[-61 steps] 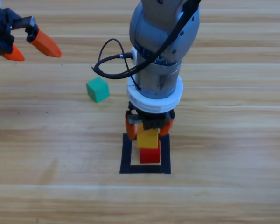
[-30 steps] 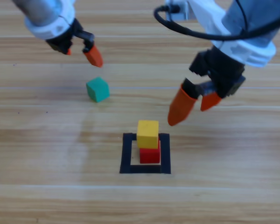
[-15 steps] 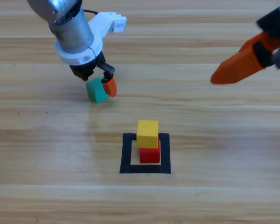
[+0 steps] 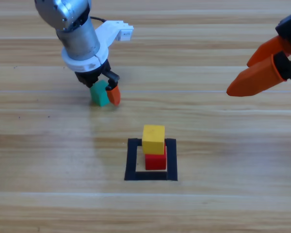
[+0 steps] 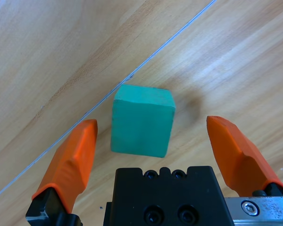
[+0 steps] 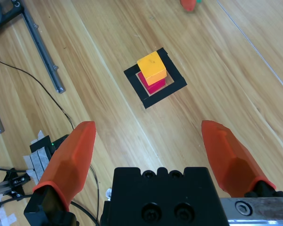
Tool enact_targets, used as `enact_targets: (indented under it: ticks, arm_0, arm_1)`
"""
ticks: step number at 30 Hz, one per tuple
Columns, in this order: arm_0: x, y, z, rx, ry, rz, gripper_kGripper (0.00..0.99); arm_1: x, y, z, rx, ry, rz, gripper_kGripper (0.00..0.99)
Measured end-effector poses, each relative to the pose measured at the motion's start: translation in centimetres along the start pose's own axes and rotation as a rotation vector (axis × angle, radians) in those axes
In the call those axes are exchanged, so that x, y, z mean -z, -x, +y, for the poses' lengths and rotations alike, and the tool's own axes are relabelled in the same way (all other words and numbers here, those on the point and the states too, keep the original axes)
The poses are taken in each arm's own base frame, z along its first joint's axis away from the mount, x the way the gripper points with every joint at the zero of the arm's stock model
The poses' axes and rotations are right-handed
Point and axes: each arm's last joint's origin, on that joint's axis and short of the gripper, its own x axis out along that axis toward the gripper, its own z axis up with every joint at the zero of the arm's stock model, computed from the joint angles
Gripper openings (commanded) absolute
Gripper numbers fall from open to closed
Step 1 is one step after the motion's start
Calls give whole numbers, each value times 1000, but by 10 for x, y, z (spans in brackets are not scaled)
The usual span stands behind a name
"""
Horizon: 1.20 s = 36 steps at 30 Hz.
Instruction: Stack the blocks in the rectangular block: red at the bottom, yellow in the middle, green on top
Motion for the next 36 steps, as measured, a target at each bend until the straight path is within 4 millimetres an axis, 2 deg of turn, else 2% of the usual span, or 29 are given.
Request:
enact_targets:
  ticks: [6,12,20,25,26,30,32,36]
  arm_0:
    - [0,-15,9,0,17,22,990]
    - [-5,-11,10,-5,18,0,956]
    - [-5,-11,10,-4,18,0,698]
    - [-5,-15,10,-1,18,7,279]
    - [-5,-16,10,-1,18,9,224]
    - [-5,-16,10,0,19,9,181]
    - [-5,-16,10,0,23,10,72]
    - [4,-10,9,2,82,27,58]
  arm_1:
    - [-1,-1,0,2,11,-17,990]
    - [-3,0,-1,2,17,-29,990]
    - [-3,0,0,-5,18,-32,990]
    - [-3,0,0,-5,18,-33,990]
    - [-3,0,0,-5,18,-33,990]
    - [-3,0,0,-5,19,-35,990]
    - [-3,0,0,-5,19,-35,990]
    - [-3,0,0,-5,19,-35,990]
